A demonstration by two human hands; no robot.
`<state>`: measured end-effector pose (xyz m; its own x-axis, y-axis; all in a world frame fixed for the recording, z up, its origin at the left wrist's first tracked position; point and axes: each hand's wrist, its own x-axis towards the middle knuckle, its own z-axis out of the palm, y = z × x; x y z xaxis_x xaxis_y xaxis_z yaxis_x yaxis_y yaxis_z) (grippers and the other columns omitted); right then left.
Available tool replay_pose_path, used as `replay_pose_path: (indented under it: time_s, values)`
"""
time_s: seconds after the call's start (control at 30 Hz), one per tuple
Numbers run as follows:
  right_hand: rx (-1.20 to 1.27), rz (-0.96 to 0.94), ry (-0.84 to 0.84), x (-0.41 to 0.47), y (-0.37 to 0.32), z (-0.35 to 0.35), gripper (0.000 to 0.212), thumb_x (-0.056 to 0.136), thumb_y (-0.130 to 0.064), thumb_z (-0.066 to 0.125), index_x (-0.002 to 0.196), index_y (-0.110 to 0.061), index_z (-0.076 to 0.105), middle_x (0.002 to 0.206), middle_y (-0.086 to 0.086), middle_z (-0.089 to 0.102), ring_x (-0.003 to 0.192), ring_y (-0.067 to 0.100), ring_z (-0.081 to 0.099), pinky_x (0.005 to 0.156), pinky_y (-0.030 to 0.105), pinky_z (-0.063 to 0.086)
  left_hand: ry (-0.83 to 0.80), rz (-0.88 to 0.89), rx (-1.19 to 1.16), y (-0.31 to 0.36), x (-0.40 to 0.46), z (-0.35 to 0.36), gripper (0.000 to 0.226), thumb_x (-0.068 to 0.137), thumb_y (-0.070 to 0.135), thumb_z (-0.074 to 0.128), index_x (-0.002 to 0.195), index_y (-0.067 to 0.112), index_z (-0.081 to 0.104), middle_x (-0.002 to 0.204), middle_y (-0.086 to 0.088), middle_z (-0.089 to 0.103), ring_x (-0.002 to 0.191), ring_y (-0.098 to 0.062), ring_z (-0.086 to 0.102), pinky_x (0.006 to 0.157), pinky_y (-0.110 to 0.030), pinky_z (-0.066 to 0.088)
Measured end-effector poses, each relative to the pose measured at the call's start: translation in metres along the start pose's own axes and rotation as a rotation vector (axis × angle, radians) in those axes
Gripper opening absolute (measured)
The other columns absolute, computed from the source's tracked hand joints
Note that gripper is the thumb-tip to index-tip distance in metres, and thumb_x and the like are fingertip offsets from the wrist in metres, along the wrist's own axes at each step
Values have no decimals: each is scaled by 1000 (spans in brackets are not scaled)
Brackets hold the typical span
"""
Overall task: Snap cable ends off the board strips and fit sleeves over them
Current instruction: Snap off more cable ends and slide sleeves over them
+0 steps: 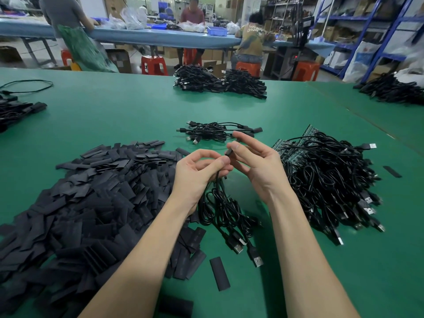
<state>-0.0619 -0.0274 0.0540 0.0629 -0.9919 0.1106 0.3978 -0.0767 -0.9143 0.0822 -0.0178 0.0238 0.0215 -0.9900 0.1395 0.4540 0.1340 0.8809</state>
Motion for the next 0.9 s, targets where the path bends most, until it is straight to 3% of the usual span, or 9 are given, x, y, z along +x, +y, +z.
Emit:
replay_pose_path:
  time_s: [0.3,0.67,0.73,0.83,0.9]
  values:
    - [17,3,32,0,2,1,23,88,-3,73,110,-11,74,87,10,75,71,18,71,70,24,57,-10,20,-10,1,-1,2,26,68,15,83,88,6,68,86,-21,76,75,-23,76,68,-22,59]
    - [12,9,58,0,3,4,21,87,-1,74,104,-13,76,85,8,74,72,17,70,69,25,58,10,39,23,-1,-1,3,22,72,11,81,88,4,68,83,-19,76,73,-23,76,67,-23,59]
    - [24,-4,93,0,1,5,21,87,-1,74,105,-12,76,85,8,74,73,19,69,70,26,58,-9,46,93,0,1,2,16,79,7,79,91,6,68,83,-17,76,74,-21,74,72,-25,60]
    - [105,-41,211,3,-4,4,22,86,0,75,106,-10,75,90,11,72,78,20,67,73,26,59,-107,44,394,6,8,-2,16,82,10,82,94,10,71,85,-6,77,80,-16,72,83,-25,58]
    - [162,-71,284,4,-9,2,21,87,-1,75,106,-10,74,96,16,70,82,21,67,74,26,59,-198,28,541,11,11,-1,12,84,10,80,91,11,71,83,-4,78,80,-15,73,80,-20,56]
